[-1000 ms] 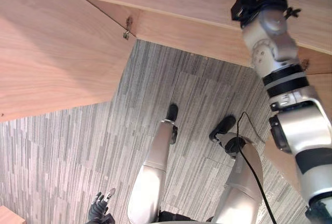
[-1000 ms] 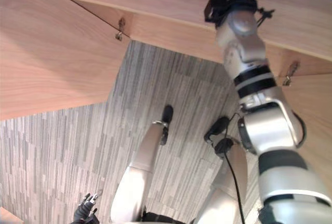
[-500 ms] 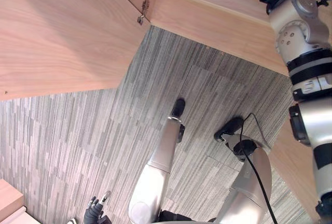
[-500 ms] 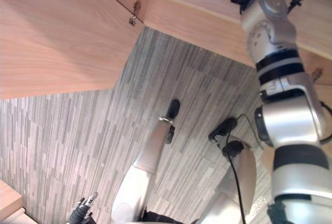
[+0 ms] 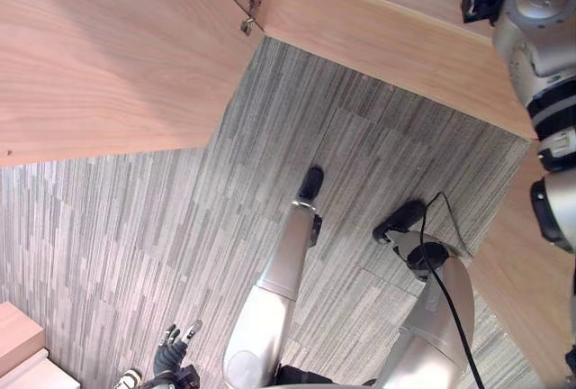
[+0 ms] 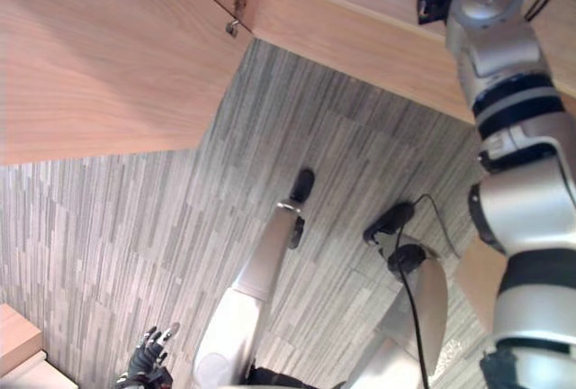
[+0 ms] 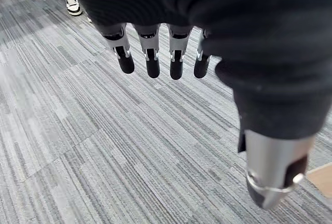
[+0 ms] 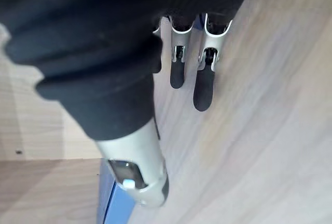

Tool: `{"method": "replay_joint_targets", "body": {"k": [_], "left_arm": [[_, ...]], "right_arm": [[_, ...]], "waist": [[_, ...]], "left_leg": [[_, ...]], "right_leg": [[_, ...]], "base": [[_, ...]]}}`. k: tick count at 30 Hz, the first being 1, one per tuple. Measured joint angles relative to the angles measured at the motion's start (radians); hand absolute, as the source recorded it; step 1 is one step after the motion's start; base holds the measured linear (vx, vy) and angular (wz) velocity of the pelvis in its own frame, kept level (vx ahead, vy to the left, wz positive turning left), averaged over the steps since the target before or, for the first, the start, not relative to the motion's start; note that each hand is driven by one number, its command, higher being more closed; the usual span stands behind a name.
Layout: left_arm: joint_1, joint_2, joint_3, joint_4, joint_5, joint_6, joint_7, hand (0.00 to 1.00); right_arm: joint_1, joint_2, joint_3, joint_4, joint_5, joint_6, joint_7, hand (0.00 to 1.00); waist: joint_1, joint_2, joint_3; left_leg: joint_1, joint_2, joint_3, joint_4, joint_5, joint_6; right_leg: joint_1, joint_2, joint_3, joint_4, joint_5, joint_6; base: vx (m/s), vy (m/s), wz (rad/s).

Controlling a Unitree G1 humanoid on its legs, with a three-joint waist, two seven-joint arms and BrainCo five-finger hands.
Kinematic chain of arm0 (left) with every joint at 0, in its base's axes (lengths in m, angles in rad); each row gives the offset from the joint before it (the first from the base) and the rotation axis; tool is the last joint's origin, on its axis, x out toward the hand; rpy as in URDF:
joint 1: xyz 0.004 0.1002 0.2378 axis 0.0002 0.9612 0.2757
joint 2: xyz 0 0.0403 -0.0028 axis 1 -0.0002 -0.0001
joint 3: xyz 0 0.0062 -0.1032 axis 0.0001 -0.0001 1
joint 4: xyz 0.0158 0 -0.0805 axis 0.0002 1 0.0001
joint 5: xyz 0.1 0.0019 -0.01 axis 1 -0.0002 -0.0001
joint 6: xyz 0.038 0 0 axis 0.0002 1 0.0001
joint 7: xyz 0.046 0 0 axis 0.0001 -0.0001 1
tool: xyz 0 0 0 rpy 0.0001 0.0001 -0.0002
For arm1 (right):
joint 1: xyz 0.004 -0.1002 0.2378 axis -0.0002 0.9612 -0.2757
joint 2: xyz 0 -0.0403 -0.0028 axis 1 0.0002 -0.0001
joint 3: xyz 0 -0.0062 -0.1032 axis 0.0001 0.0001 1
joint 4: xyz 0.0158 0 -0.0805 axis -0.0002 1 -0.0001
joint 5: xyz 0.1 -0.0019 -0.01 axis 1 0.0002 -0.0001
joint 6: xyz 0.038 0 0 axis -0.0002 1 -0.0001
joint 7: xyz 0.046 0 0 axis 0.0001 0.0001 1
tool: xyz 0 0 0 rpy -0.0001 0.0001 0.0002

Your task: Walk over to the cabinet, pick up the folder, carry it to the office cabinet, place the folder inside the office cabinet, then close the office cabinet door

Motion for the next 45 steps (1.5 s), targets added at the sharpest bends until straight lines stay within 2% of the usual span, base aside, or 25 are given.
{"method": "replay_joint_targets", "body": {"k": [2, 6, 11, 13, 15, 18, 21, 24, 27, 28, 31, 35, 45], "left_arm": [[-0.014, 0.000, 0.000, -0.027, -0.035, -0.006, -0.007, 0.00], [-0.074, -0.044, 0.000, 0.001, -0.015, -0.009, 0.008, 0.00], [-0.076, -0.106, 0.013, 0.058, -0.015, -0.006, 0.027, 0.00], [-0.057, -0.111, 0.003, -0.010, -0.015, 0.002, 0.031, 0.00], [-0.045, -0.108, -0.013, -0.068, -0.032, -0.010, 0.023, 0.00], [-0.046, -0.092, -0.011, -0.053, -0.016, -0.013, 0.012, 0.00], [-0.046, -0.069, -0.001, 0.006, 0.008, -0.014, 0.011, 0.00], [-0.028, -0.048, 0.032, 0.018, 0.021, -0.013, 0.012, 0.00], [-0.043, -0.024, 0.053, 0.047, 0.019, -0.016, 0.006, 0.00], [-0.069, -0.020, 0.059, 0.074, 0.025, -0.018, 0.009, 0.00], [-0.100, -0.018, 0.061, 0.097, 0.053, -0.026, 0.010, 0.00], [-0.101, -0.015, 0.086, 0.143, 0.054, -0.028, 0.016, 0.00], [-0.119, -0.011, 0.109, 0.164, 0.063, -0.035, 0.033, 0.00]], "right_arm": [[0.007, 0.011, 0.000, 0.000, -0.028, 0.000, -0.010, 0.00], [0.028, 0.041, -0.055, 0.002, -0.079, 0.007, -0.069, 0.00], [0.058, 0.084, -0.121, 0.037, -0.099, 0.069, -0.080, 0.00], [0.096, 0.096, -0.138, 0.015, -0.116, 0.079, -0.081, 0.00], [0.136, 0.128, -0.166, -0.019, -0.129, 0.085, -0.079, 0.00], [0.141, 0.215, -0.159, -0.020, -0.214, 0.107, -0.052, 0.00], [0.176, 0.275, -0.161, -0.021, -0.268, 0.131, -0.041, 0.00], [0.236, 0.328, -0.167, -0.065, -0.318, 0.136, -0.037, 0.00], [0.259, 0.412, -0.160, -0.096, -0.370, 0.136, -0.016, 0.00], [0.257, 0.464, -0.155, -0.103, -0.392, 0.132, -0.009, 0.00], [0.256, 0.530, -0.158, -0.101, -0.393, 0.131, 0.004, 0.00], [0.250, 0.546, -0.165, -0.100, -0.397, 0.126, 0.020, 0.00], [0.252, 0.604, -0.169, -0.044, -0.465, 0.126, 0.032, 0.00]], "waist": [[-0.006, 0.001, -0.003], [-0.015, -0.002, -0.008], [-0.029, -0.007, -0.014], [-0.032, -0.010, -0.014], [-0.036, -0.011, -0.015], [-0.062, -0.029, -0.023], [-0.062, -0.042, -0.027], [-0.065, -0.053, -0.029], [-0.077, -0.067, -0.028], [-0.087, -0.076, -0.032], [-0.093, -0.094, -0.038], [-0.094, -0.110, -0.046], [-0.107, -0.121, -0.051]], "left_leg": [[0.001, 0.001, 0.000, 0.000, 0.001, 0.000], [0.005, 0.003, 0.002, -0.002, 0.004, -0.001], [0.043, 0.009, 0.005, -0.016, 0.010, 0.001], [0.064, 0.014, 0.009, -0.028, 0.015, 0.002], [0.081, 0.021, 0.011, -0.040, 0.016, 0.006], [0.107, 0.040, 0.024, -0.069, 0.016, 0.016], [0.158, 0.054, 0.027, -0.098, 0.023, 0.017], [0.198, 0.062, 0.028, -0.124, 0.029, 0.009], [0.221, 0.075, 0.034, -0.139, 0.029, 0.009], [0.228, 0.084, 0.040, -0.143, 0.029, 0.009], [0.266, 0.098, 0.049, -0.163, 0.029, 0.008], [0.303, 0.115, 0.063, -0.194, 0.034, 0.008], [0.391, 0.148, 0.096, -0.266, 0.051, 0.007]], "right_leg": [[0.001, 0.001, 0.001, -0.001, 0.001, -0.001], [0.002, 0.004, 0.002, -0.001, 0.001, -0.001], [0.041, 0.013, 0.001, -0.026, 0.021, -0.027], [0.059, 0.020, 0.001, -0.042, 0.025, -0.023], [0.082, 0.030, -0.003, -0.065, 0.035, -0.028], [0.109, 0.053, -0.007, -0.112, 0.061, -0.038], [0.162, 0.073, -0.012, -0.151, 0.075, -0.050], [0.202, 0.078, -0.025, -0.176, 0.080, -0.058], [0.228, 0.095, -0.030, -0.202, 0.088, -0.060], [0.235, 0.104, -0.029, -0.215, 0.095, -0.063], [0.271, 0.122, -0.029, -0.247, 0.105, -0.067], [0.307, 0.139, -0.029, -0.283, 0.116, -0.068], [0.386, 0.176, -0.029, -0.367, 0.144, -0.069]], "base": [[0.01, -0.003, -0.02], [0.02, -0.003, -0.01], [0.03, 0.004, -0.04], [0.01, 0.011, -0.10], [-0.01, 0.017, -0.17], [0.00, 0.020, -0.21], [0.02, 0.013, -0.08], [0.04, 0.005, -0.03], [0.03, 0.013, -0.11], [0.02, 0.024, -0.13], [0.01, 0.019, -0.13], [0.01, 0.016, -0.09], [0.03, 0.016, -0.07]]}}
